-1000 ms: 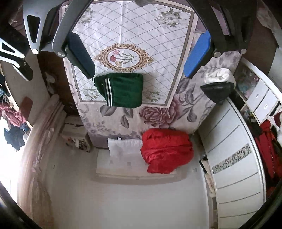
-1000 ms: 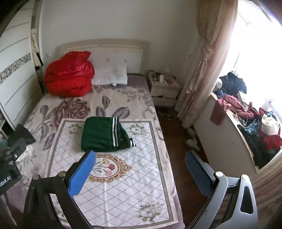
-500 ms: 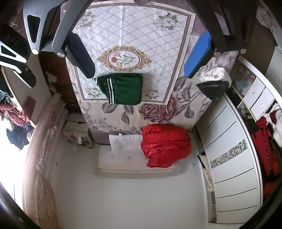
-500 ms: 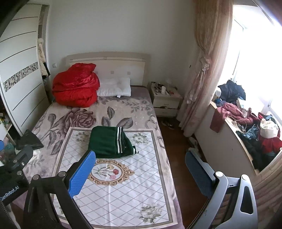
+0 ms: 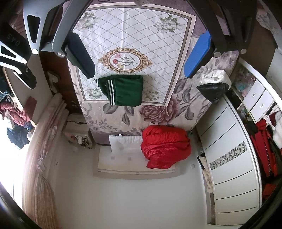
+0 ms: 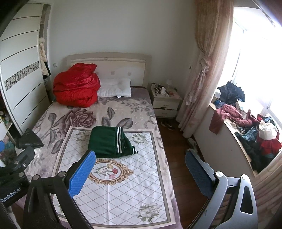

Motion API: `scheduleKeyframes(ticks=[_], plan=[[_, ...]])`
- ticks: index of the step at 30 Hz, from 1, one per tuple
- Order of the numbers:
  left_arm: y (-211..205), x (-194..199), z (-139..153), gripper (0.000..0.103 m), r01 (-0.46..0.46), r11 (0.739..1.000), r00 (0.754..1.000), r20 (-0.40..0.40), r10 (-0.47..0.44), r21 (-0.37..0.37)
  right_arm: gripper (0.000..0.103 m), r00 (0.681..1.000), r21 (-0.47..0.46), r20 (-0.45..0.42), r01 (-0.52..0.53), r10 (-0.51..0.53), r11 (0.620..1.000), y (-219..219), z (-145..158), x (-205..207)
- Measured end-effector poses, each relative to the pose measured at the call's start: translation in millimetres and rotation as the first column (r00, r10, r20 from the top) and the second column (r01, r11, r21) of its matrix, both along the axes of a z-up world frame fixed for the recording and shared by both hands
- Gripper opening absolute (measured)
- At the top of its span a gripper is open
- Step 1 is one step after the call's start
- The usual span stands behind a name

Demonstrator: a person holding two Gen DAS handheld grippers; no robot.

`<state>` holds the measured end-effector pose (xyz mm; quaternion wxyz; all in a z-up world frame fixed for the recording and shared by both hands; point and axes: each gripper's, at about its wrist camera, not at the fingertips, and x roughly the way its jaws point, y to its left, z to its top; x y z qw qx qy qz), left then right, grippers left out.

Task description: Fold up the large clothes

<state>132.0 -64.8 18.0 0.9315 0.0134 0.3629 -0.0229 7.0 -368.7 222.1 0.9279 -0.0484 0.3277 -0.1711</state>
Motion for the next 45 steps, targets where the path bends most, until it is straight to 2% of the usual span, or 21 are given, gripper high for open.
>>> scheduleKeyframes(ticks=[8, 45], plan=[[-2, -6, 0, 0.103, -0.019, 1.000, 1.000, 0.016, 0.019, 0.010, 0.103, 0.999, 0.004, -0.018, -0.033, 0.033, 0.999, -2, 12, 10], [-3, -4, 6, 0.103, -0.027, 1.000, 0.999, 0.028, 0.027, 0.008, 0.103, 0.999, 0.034, -0.003, -0.053, 0.053, 0.998, -2, 14, 25]])
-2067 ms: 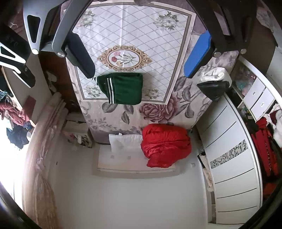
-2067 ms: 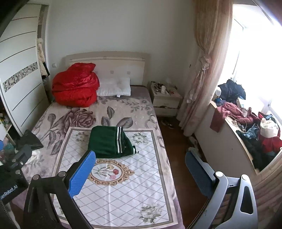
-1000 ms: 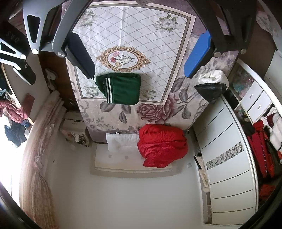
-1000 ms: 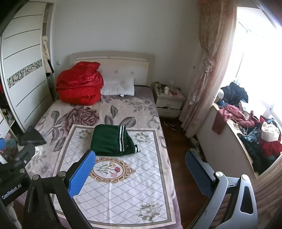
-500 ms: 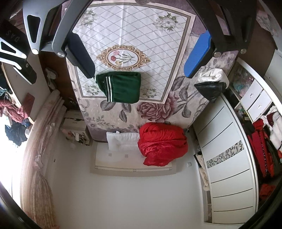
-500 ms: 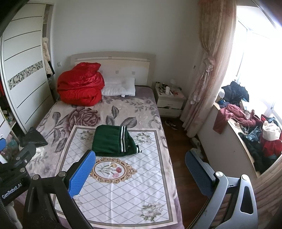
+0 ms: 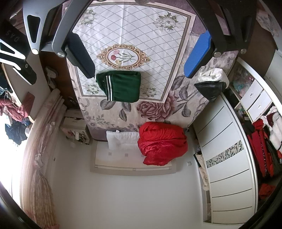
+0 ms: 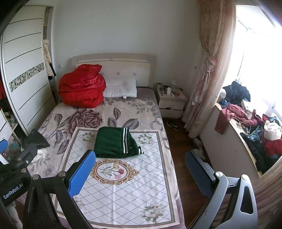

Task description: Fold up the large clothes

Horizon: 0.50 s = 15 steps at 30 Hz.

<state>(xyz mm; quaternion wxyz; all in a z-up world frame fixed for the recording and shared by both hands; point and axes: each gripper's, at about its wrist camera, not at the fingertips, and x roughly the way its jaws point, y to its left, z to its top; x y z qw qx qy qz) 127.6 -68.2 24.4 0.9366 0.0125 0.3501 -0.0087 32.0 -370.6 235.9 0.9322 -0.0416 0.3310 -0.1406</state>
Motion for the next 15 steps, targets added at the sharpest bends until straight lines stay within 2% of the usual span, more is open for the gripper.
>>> scheduleKeyframes(ticks=[15], plan=[[0.8, 2.2, 4.7, 0.103, -0.009, 1.000, 1.000, 0.001, 0.009, 0.002, 0.103, 1.000, 0.002, -0.001, 0.002, -0.002, 1.000, 0.2, -2.3, -3.5]])
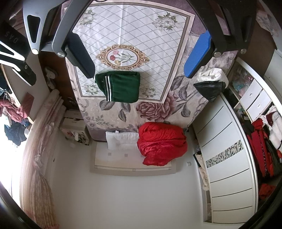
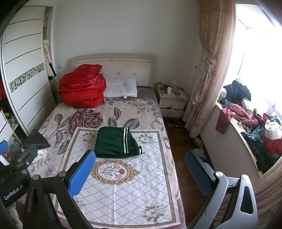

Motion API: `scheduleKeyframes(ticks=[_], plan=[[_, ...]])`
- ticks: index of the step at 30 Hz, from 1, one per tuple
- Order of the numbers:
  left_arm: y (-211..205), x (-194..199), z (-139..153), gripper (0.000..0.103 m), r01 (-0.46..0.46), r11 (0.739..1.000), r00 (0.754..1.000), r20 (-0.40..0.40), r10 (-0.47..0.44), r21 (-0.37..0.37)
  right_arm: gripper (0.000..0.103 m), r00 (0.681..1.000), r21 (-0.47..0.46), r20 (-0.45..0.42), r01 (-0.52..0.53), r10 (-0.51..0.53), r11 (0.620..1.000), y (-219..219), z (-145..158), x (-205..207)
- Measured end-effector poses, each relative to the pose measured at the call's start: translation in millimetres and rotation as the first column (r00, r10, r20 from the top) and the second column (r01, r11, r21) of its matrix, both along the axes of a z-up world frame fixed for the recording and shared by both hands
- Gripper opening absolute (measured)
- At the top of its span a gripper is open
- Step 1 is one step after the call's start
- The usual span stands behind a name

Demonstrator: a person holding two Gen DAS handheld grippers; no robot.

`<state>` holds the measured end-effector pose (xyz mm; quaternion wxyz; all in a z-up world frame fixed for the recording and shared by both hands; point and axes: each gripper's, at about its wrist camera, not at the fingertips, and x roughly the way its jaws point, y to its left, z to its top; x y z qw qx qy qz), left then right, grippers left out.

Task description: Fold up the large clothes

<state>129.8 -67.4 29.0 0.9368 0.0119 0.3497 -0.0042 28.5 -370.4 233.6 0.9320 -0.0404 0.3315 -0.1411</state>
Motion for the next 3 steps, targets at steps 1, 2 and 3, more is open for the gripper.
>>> scheduleKeyframes(ticks=[1, 2, 3], plan=[[-0.5, 0.3, 0.2, 0.103, -0.001, 1.000, 1.000, 0.000, 0.001, 0.003, 0.103, 1.000, 0.002, 0.001, 0.002, -0.002, 1.000, -0.1, -0.2, -1.9], [0.7, 1.6, 1.2, 0.103, -0.003, 1.000, 1.000, 0.000, 0.003, 0.002, 0.103, 1.000, 0.001, 0.002, 0.003, -0.003, 1.000, 0.5, -0.4, -2.2], [1.4, 2.5, 1.7, 0.103, -0.004, 1.000, 1.000, -0.001, 0.004, 0.002, 0.103, 1.000, 0.001, 0.001, 0.002, -0.002, 1.000, 1.8, -1.4, -3.1]])
